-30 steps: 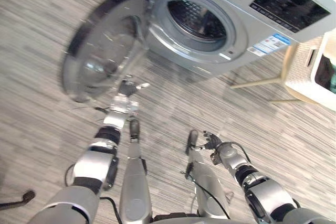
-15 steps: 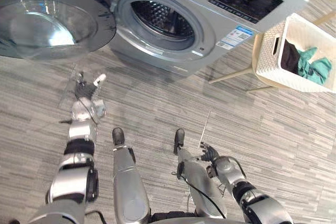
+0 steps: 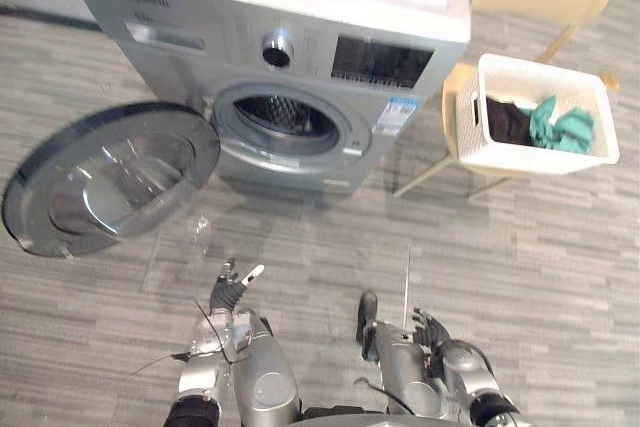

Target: Pick up the laundry basket with both hands and put the clothes into the washing machine.

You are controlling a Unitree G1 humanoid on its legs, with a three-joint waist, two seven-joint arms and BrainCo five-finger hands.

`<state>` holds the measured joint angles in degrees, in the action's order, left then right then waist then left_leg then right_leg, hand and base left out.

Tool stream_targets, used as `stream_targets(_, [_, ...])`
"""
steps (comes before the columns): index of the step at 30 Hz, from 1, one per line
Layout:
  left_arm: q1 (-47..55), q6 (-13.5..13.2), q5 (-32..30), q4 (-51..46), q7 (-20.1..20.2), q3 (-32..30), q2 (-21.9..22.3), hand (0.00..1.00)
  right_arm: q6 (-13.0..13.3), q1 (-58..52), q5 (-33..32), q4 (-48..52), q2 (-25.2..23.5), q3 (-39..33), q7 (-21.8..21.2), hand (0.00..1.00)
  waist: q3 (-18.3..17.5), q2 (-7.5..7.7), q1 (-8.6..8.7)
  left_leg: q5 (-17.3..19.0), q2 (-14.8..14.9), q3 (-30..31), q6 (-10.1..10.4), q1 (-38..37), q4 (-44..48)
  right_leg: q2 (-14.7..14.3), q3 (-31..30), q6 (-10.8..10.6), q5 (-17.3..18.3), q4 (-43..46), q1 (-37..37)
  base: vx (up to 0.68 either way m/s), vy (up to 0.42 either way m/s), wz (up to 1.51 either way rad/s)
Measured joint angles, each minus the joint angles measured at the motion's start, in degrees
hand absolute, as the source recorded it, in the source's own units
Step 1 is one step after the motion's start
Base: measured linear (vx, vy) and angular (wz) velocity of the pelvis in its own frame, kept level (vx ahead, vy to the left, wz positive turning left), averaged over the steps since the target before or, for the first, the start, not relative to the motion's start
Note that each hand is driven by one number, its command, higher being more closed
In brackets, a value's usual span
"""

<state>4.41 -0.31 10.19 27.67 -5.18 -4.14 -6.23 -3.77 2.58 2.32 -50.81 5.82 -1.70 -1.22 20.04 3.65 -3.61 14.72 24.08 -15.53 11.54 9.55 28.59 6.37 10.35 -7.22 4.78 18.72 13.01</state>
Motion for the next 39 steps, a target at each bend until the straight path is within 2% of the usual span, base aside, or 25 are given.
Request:
stream_targets(2, [3.5,-0.1,0.9,-0.1,-0.4,-1.3,0.8,0.00,-0.9,-2.6,0.5,8.6,-0.9,-4.0,1.8,0.00,-3.4,0.18,1.35,-3.3,1.7,-2.5,1.7,-4.3,-5.3,-1.8,0.7,2.6,2.4,2.4,0.2,0.25,-0.223,-0.18])
stream_targets(4, [4.9,0.1,2.4,-0.2,-0.9,-2.0,1.5,0.00,-1.0,-2.9,0.4,14.6,-1.0,-7.0,3.7,0.00,-4.2,-0.35,1.56,-5.1,4.1,-3.2,0.8,-5.1,-4.0,-4.6,0.4,3.7,3.7,3.4,0.0,0.20,-0.275,-0.42])
stream_targets(5, [5.2,0.2,3.3,-0.8,-1.4,-2.6,2.2,0.00,-1.1,-2.8,-0.4,20.0,-1.1,-10.6,5.8,0.00,-4.3,-0.27,1.60,-7.4,6.1,-3.5,-3.1,-3.8,-0.3,-6.2,0.2,4.9,4.3,3.7,-0.8,0.20,-0.390,-0.54])
stream_targets(6, [6.3,0.7,3.9,-2.9,-1.4,-3.3,2.9,0.00,-1.1,-3.1,-0.7,28.1,-0.9,-16.6,9.1,0.00,-4.4,-0.14,1.57,-11.2,7.4,-3.3,-9.3,-3.1,3.7,-7.4,-0.8,6.6,4.6,3.5,-2.0,0.20,-0.394,-0.45])
stream_targets(7, [6.7,0.8,3.9,-3.4,-1.5,-3.3,3.3,0.00,-1.1,-3.0,-0.7,29.7,-0.9,-17.8,10.0,0.00,-4.4,-0.15,1.55,-12.2,7.6,-3.2,-10.8,-3.0,4.5,-7.6,-1.2,6.8,4.7,3.4,-2.3,0.14,-0.265,-0.55])
stream_targets(8, [8.3,0.9,4.5,-5.7,-1.6,-3.0,4.8,0.00,-0.9,-2.2,-0.7,34.7,-0.1,-21.5,13.4,0.00,-4.4,-0.34,1.39,-9.6,6.0,0.2,-10.9,-1.9,8.8,-8.3,-3.0,8.3,5.2,2.6,-3.9,0.17,-0.225,-0.65])
stream_targets(9, [9.5,0.9,5.5,-6.9,-1.8,-2.0,6.0,0.00,-0.4,-1.0,-0.7,37.7,1.1,-24.6,16.8,0.00,-4.5,-0.49,1.31,-4.6,0.6,4.2,-7.4,-1.5,11.9,-8.4,-4.9,9.2,5.5,1.7,-5.4,0.15,-0.182,-0.71])
stream_targets(10, [9.9,0.9,5.9,-7.1,-2.0,-1.3,6.3,0.00,-0.3,-0.4,-0.7,38.9,1.6,-25.9,18.0,0.00,-4.6,-0.65,1.27,-2.5,-2.2,4.9,-6.2,-1.3,12.6,-8.5,-5.6,9.5,5.6,1.2,-6.1,0.17,-0.140,-0.64])
stream_targets(12, [10.7,1.0,7.7,-7.0,-2.8,-0.2,7.3,0.00,0.4,0.3,-2.1,42.4,2.6,-28.8,23.1,0.00,-5.5,-2.31,1.20,1.9,-9.4,4.8,-7.8,0.1,11.8,-9.7,-7.5,11.3,6.7,-0.5,-7.9,0.13,-0.020,-0.49])
stream_targets(13, [10.7,1.0,8.1,-6.9,-3.6,-0.2,7.9,0.00,0.7,0.7,-2.3,45.9,2.4,-30.1,26.3,0.00,-6.3,-3.62,1.10,2.6,-15.5,5.3,-8.4,2.9,8.9,-10.4,-8.6,11.7,7.0,-1.0,-8.3,0.15,0.036,-0.49])
stream_targets(15, [10.7,1.0,8.2,-6.9,-4.0,0.2,7.8,0.00,1.2,1.4,-2.1,49.0,1.6,-29.9,29.3,0.00,-6.7,-4.34,0.94,2.2,-21.0,7.0,-9.1,4.5,3.2,-10.8,-9.7,11.4,7.5,-0.6,-8.3,0.16,0.037,-0.62])
stream_targets(16, [10.8,1.0,8.1,-6.9,-4.2,0.8,7.7,0.00,1.4,2.0,-1.8,50.9,0.3,-29.1,31.2,0.00,-7.0,-4.67,-0.33,0.2,-22.7,7.8,-15.0,3.9,0.1,-11.4,-11.4,10.4,9.7,1.9,-7.8,0.19,0.023,-0.67])
stream_targets(18, [10.8,1.2,8.1,-7.0,-5.0,2.7,6.6,0.00,1.7,0.6,-1.5,55.1,-3.2,-26.5,33.0,0.00,-8.2,-3.07,-0.27,1.5,-23.3,5.6,-15.8,1.4,-0.6,-8.9,-9.9,8.4,13.7,9.0,-7.1,0.28,-0.018,-0.43])
stream_targets(19, [10.4,1.2,8.1,-7.5,-5.0,3.5,6.5,0.00,2.1,0.2,-0.8,57.6,-4.1,-24.4,33.0,0.00,-8.2,-2.88,-1.04,2.5,-23.2,4.1,-16.0,0.3,0.2,-7.3,-8.3,6.5,14.5,17.4,-4.7,0.29,-0.048,-0.43])
stream_targets(20, [10.0,1.4,7.9,-7.8,-5.0,4.6,6.4,0.00,2.3,-0.1,0.2,60.3,-5.2,-20.5,32.2,0.00,-8.2,-2.95,-0.81,3.3,-23.2,3.8,-16.3,-1.1,1.5,-5.1,-7.5,2.3,12.8,28.5,-2.1,0.31,-0.071,-0.43])
stream_targets(21, [9.6,1.9,7.3,-9.1,-4.9,5.8,6.6,0.00,2.3,-1.2,0.4,63.5,-6.7,-17.2,30.9,0.00,-8.2,-3.08,-0.40,4.2,-22.7,4.5,-16.8,-3.7,2.1,-3.1,-7.7,1.8,12.6,39.9,-0.4,0.30,-0.093,-0.14])
stream_targets(23, [9.2,2.0,6.4,-10.0,-4.9,5.9,6.5,0.00,2.7,-2.2,0.7,64.6,-7.2,-16.1,29.6,0.00,-8.4,-3.54,-0.42,4.3,-21.0,5.8,-16.6,-5.8,1.7,-2.8,-8.3,2.8,13.0,44.3,0.4,0.19,-0.147,0.16])
stream_targets(25, [8.9,2.1,5.8,-10.2,-4.9,5.9,6.6,0.00,3.1,-2.3,1.6,64.7,-7.0,-16.4,28.4,0.00,-8.9,-3.80,-0.28,4.0,-18.9,8.0,-15.6,-6.5,0.4,-0.2,-7.7,3.7,13.4,38.6,1.4,0.16,-0.227,0.27])
stream_targets(28, [7.7,2.2,5.7,-9.0,-4.9,5.6,6.0,0.00,3.4,-2.1,2.6,64.7,-5.4,-16.5,26.5,0.00,-9.1,-3.61,-0.44,5.3,-16.5,11.3,-11.5,-6.4,-0.2,2.1,-11.7,3.8,13.3,23.2,1.8,0.12,-0.303,0.26])
stream_targets(31, [7.5,2.1,5.7,-8.8,-4.9,4.5,5.9,0.00,3.3,-2.1,2.6,64.7,-4.7,-16.8,25.9,0.00,-9.3,-3.71,-0.20,7.7,-13.4,15.6,-6.2,-5.5,1.6,1.5,-20.1,5.4,9.2,9.7,0.8,0.11,-0.430,0.53])
stream_targets(32, [7.3,2.1,5.7,-8.8,-5.0,4.2,5.8,0.00,3.2,-2.3,2.7,64.7,-4.7,-16.8,25.7,0.00,-9.9,-2.39,-0.31,9.1,-12.5,17.6,-3.5,-5.2,2.7,1.9,-20.8,5.3,6.1,8.1,0.2,0.10,-0.434,0.57])
stream_targets(33, [7.5,2.0,5.7,-8.8,-5.0,3.8,5.6,0.00,3.1,-2.6,2.7,64.7,-4.7,-16.5,25.6,0.00,-10.1,-1.99,-0.54,9.6,-12.3,18.2,-2.3,-5.0,3.0,2.0,-21.0,3.6,5.8,7.9,0.2,0.11,-0.612,0.71])
stream_targets(34, [7.5,2.1,5.6,-8.3,-5.2,3.4,6.6,0.00,2.9,-2.5,2.8,64.7,-3.8,-15.8,24.8,0.00,-10.6,-2.90,-0.54,10.0,-9.9,20.6,0.1,-4.5,3.0,0.6,-18.7,-3.6,9.0,10.6,-0.1,0.07,-0.611,0.82])
stream_targets(36, [8.0,2.0,5.7,-8.4,-5.3,3.5,8.4,0.00,2.5,-3.3,2.8,64.9,-1.6,-14.4,24.1,0.00,-11.6,-4.06,-0.31,6.8,-7.2,25.2,2.4,-4.5,-2.7,-1.4,-13.9,-0.4,11.9,14.7,1.6,0.09,-0.630,0.97])
stream_targets(39, [7.9,1.6,7.3,-8.6,-4.9,5.3,9.7,0.00,2.2,-3.1,2.6,65.6,2.0,-14.4,22.1,0.00,-12.4,-5.03,-0.38,-4.2,-5.0,28.0,0.7,-4.1,-13.8,-1.4,-6.3,2.6,12.9,15.3,2.6,0.08,-0.525,1.21])
